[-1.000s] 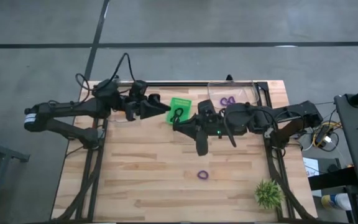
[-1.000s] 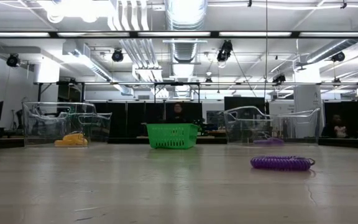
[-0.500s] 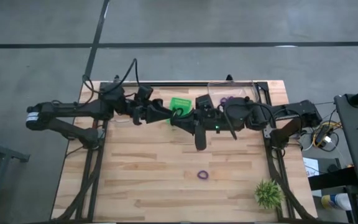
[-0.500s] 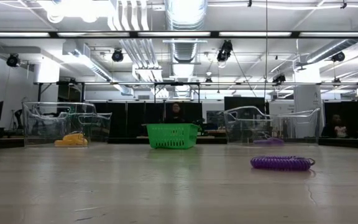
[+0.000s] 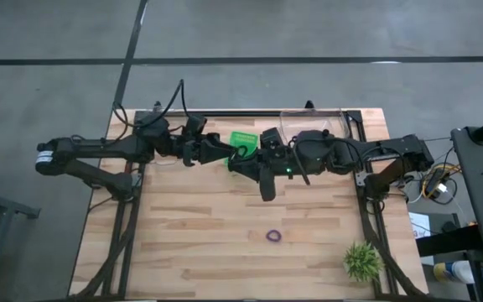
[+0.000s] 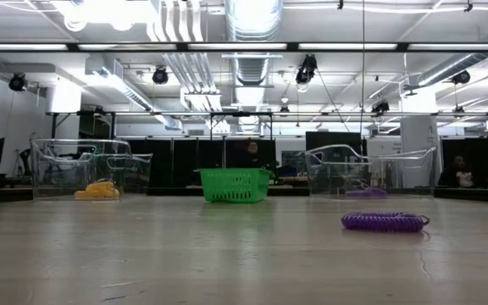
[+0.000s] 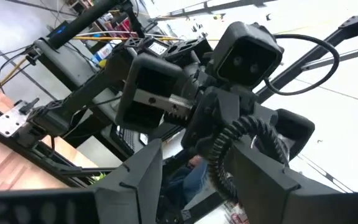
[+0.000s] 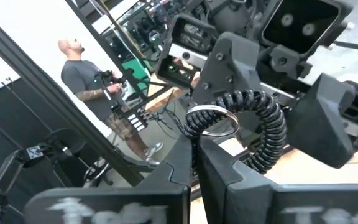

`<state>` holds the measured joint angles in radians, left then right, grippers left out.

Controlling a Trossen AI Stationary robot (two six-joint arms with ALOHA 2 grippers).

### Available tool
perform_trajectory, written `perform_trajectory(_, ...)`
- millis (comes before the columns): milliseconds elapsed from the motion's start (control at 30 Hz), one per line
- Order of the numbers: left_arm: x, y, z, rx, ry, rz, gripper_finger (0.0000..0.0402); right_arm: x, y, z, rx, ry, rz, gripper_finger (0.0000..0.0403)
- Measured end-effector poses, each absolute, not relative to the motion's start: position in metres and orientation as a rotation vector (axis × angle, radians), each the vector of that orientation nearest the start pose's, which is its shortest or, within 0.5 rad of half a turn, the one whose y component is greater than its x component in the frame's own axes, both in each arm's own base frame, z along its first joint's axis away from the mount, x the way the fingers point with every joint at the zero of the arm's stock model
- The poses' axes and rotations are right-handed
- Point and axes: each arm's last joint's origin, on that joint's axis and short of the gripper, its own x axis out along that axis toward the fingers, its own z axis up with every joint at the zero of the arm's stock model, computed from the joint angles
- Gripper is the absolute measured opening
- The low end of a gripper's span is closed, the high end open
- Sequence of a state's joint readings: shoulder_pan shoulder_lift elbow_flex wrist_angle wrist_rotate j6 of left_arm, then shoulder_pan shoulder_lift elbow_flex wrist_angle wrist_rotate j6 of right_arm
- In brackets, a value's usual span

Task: Sort spring keychains
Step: Put the black spring keychain into the green bin

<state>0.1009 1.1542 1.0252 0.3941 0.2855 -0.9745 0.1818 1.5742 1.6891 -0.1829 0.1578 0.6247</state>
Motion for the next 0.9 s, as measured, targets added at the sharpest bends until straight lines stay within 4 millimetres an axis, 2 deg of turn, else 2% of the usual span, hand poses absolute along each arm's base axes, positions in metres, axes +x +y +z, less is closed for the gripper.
perform_trajectory(200, 0.258, 0.015, 0.397, -0.935, -0.142, -0.318, 0.0181, 0.350, 0.057, 0.448, 0.612, 0.060, -0.012, 0.0008)
perform_trajectory(333, 0.256, 0.011, 0.404, -0.905, -0.190, -0.389, 0.0181, 0.350, 0.055, 0.447, 0.612, 0.062, -0.020, 0.0008)
perform_trajectory(467, 0.255, 0.009, 0.408, -0.952, -0.221, -0.421, 0.0181, 0.350, 0.055, 0.447, 0.614, 0.058, -0.019, 0.0008)
perform_trajectory(900, 0.270, 0.011, 0.394, -0.954, -0.168, -0.369, 0.0181, 0.350, 0.055, 0.451, 0.624, 0.023, 0.014, 0.0008)
